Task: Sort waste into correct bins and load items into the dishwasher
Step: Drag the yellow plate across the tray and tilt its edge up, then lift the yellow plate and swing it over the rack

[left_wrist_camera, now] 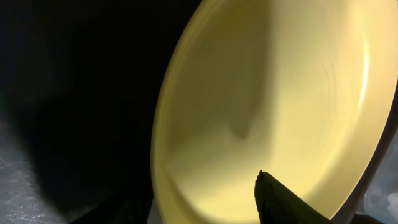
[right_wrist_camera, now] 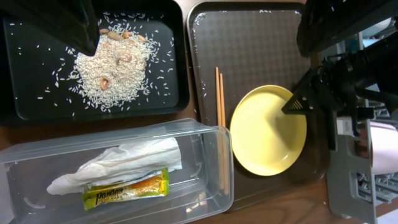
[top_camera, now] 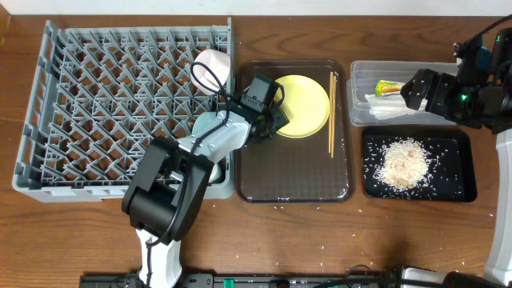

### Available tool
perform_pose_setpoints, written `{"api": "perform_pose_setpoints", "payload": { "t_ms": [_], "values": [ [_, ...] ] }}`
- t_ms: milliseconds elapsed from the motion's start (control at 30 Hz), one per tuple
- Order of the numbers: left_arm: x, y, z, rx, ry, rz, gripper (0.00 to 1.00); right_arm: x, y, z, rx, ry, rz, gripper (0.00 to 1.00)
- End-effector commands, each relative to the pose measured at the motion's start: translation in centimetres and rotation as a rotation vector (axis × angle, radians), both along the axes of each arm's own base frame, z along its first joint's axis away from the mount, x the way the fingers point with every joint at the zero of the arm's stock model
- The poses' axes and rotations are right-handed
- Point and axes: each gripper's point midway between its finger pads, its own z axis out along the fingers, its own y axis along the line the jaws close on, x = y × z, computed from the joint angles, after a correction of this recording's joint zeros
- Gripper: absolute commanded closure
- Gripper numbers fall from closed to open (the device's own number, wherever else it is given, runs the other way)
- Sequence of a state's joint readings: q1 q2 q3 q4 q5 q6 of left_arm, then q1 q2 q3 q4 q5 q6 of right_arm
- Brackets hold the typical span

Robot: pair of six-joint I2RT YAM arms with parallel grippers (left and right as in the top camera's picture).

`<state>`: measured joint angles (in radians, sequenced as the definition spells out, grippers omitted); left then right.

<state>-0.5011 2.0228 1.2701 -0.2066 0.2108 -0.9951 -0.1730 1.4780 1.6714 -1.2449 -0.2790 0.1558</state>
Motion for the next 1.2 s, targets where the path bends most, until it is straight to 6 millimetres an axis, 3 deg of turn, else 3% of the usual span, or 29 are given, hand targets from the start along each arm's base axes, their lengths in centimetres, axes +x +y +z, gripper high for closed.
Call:
{"api": "perform_pose_setpoints", "payload": {
  "t_ms": [0, 333, 433, 500, 533, 700, 833, 933, 967, 1167],
  "values": [
    [-0.2, 0.0, -1.5, 0.005, 0.032, 0.001, 0.48, 0.0, -0.2, 0.3, -0.001, -0.007, -0.009, 0.01],
    [-0.8, 0.3, -4.4, 0.033, 0.084, 0.002, 0.57, 0.0, -0.2, 0.3, -0.001, -0.007, -0.009, 0.01],
    [-1.0, 0.5, -5.2, 0.042, 0.099, 0.002, 0.67, 0.0, -0.2, 0.3, -0.001, -0.007, -0.009, 0.01],
    [-1.2, 0.5, -5.7, 0.047, 0.109, 0.002, 0.88, 0.0, -0.2, 0.3, -0.001, -0.007, -0.009, 0.01],
    [-1.3, 0.6, -5.9, 0.05, 0.113, 0.002, 0.92, 0.0, -0.2, 0.3, -0.001, -0.007, -0.009, 0.01],
    [-0.9, 0.5, -5.8, 0.053, 0.089, -0.018, 0.92, 0.0, -0.2, 0.3, -0.001, -0.007, -0.009, 0.01],
    [0.4, 0.1, -3.7, 0.039, 0.003, -0.063, 0.93, 0.0, -0.2, 0.3, -0.001, -0.007, -0.009, 0.01],
    [1.6, 0.0, -0.9, 0.018, -0.074, -0.077, 0.93, 0.0, -0.2, 0.3, -0.001, -0.007, -0.009, 0.01],
    [2.6, 0.1, 2.6, -0.015, -0.149, -0.067, 0.92, 0.0, -0.2, 0.3, -0.001, -0.007, -0.009, 0.01],
    [3.2, 0.4, 6.3, -0.044, -0.22, -0.066, 0.93, 0.0, -0.2, 0.3, -0.001, -0.007, -0.009, 0.01]
  ]
}}
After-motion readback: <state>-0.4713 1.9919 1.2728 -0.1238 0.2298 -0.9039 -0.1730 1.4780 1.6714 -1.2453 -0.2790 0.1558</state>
